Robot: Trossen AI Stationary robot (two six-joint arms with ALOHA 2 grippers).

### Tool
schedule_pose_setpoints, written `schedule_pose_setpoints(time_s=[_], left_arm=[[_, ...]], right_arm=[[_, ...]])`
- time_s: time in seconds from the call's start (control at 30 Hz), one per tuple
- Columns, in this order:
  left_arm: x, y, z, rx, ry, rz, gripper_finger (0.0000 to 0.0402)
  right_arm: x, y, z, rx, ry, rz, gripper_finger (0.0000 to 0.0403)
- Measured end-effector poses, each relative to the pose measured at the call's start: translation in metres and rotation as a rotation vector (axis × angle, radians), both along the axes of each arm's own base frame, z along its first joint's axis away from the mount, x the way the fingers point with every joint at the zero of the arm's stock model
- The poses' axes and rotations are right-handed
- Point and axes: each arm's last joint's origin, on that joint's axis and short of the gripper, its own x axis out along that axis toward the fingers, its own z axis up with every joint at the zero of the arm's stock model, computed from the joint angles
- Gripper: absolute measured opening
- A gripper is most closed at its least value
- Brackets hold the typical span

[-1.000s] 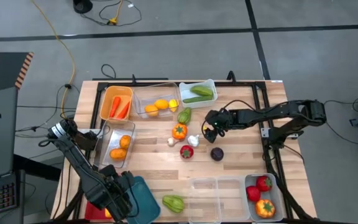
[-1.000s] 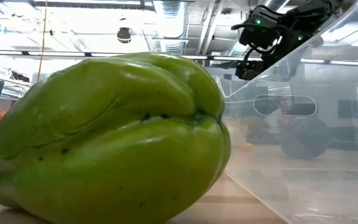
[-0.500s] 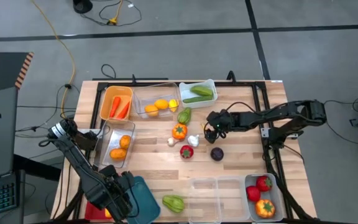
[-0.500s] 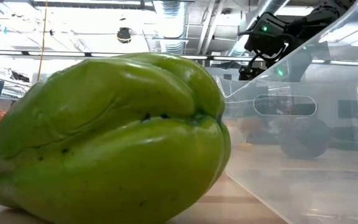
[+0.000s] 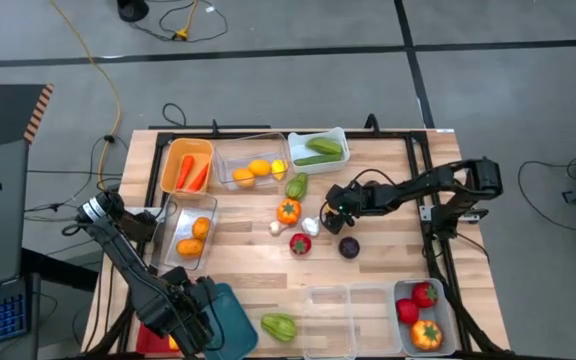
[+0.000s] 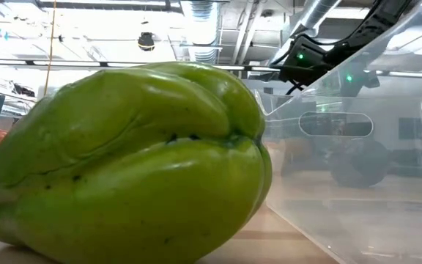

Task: Sort produce into baskets
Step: Put the yellow corn into the red bin

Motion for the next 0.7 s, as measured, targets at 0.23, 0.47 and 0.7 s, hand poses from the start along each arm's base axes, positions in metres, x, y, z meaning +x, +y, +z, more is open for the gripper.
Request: schedule_pose_setpoints(time_s=[0.23, 0.47, 0.7], left_arm=[[0.0002, 0.0001, 0.0000, 0.006, -0.007, -0.004, 0.0213], [0.0003, 0.0002, 0.0000, 0.007, -0.008, -0.003, 0.0213], [0.0009, 0.0007, 0.0001, 0.028, -0.032, -0.006, 0.0213]], right_arm=[[-0.0007, 0.0001, 0.0025, 0.000, -0.005, 0.003, 0.0237], [-0.0014, -0.0002, 0.0030, 0.004, -0.004, 0.004, 0.0132], [-0.0023, 0.0002, 0.0056, 0.010, -0.012, 0.009, 0.0064]])
